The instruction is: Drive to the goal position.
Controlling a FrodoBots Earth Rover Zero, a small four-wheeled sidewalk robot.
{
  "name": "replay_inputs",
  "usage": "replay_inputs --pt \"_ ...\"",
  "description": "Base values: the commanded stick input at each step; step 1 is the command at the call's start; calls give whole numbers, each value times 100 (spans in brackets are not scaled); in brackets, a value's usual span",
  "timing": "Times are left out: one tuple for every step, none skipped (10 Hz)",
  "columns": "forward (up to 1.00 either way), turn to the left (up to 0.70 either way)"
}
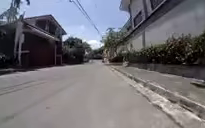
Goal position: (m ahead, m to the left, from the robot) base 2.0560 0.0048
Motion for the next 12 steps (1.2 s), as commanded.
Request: replay_inputs --pt "100 0" --pt "100 0" --pt "100 0" --pt "100 0" --pt "100 0" --pt "100 0" --pt "100 0" --pt "100 0" --pt "100 0" --pt "100 0" --pt "100 0" --pt "100 0"
